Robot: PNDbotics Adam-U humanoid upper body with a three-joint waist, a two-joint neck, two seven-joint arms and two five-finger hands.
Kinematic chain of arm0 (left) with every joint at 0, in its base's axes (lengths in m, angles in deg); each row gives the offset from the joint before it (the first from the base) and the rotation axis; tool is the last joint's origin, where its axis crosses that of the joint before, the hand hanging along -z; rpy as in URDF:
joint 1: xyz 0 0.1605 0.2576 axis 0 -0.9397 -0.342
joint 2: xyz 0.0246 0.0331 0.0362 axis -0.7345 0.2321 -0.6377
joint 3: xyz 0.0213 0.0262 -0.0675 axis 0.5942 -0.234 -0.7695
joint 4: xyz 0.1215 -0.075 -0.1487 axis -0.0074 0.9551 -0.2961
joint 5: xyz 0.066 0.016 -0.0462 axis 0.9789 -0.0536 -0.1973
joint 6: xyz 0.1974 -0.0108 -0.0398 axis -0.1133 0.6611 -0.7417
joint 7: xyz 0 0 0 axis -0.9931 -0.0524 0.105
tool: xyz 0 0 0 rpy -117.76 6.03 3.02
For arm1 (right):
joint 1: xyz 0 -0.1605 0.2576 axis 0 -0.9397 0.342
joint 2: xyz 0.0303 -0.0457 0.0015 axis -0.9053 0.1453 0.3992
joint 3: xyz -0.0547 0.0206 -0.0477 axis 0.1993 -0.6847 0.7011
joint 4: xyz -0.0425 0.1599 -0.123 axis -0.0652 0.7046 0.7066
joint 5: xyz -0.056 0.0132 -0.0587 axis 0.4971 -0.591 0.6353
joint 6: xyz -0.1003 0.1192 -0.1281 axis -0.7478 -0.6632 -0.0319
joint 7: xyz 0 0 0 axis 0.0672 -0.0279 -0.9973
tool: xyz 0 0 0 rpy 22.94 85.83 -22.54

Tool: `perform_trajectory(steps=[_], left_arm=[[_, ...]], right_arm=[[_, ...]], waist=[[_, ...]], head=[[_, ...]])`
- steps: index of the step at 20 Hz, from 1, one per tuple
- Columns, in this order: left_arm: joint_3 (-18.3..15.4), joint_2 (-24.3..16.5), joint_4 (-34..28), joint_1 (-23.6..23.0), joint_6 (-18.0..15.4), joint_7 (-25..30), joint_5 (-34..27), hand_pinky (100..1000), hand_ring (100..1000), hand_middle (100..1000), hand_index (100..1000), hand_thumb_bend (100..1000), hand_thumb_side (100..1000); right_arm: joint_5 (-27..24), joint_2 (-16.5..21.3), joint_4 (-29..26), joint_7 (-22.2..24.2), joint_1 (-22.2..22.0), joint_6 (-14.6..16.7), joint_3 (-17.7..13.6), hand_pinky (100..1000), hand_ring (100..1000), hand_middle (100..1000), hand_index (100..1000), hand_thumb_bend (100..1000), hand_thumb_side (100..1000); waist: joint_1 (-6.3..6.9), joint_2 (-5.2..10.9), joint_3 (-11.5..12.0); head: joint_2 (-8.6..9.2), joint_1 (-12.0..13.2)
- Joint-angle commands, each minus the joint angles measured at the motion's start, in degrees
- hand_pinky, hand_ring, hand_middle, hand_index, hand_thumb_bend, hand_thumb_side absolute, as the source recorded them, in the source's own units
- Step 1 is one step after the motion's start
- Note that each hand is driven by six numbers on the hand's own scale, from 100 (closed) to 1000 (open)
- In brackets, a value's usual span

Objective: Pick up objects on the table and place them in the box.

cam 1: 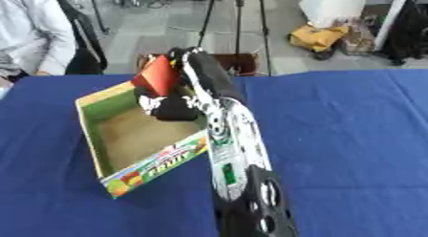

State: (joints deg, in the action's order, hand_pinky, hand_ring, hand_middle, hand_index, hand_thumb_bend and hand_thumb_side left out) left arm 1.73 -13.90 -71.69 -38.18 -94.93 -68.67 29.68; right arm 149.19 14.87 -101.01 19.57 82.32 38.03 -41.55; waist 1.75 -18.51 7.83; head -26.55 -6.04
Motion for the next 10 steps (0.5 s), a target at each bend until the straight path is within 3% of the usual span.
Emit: perform_trajectory(steps=[1, 10], left_arm=[[-0.03, -0.63, -1.15, 0.38, -0.18, 0.21, 0.26, 329, 578, 668, 901, 561, 864], [-0.07, -0.53, -1.15, 0.46, -0.32, 0.25, 0.24, 330, 579, 669, 901, 563, 865]], right_arm=[[1.99, -1.68, -1.17, -0.53, 0.22, 0.48, 0.23, 573, 542, 256, 441, 100, 364], [3.86, -3.32, -1.57, 0.02, -1.6, 2.71, 1.65, 577, 543, 257, 441, 100, 366]], waist=[[0.23, 0.72, 0.28], [0.32, 0.47, 0.6]], head=[[1.22, -0.45], [1.47, -0.57]])
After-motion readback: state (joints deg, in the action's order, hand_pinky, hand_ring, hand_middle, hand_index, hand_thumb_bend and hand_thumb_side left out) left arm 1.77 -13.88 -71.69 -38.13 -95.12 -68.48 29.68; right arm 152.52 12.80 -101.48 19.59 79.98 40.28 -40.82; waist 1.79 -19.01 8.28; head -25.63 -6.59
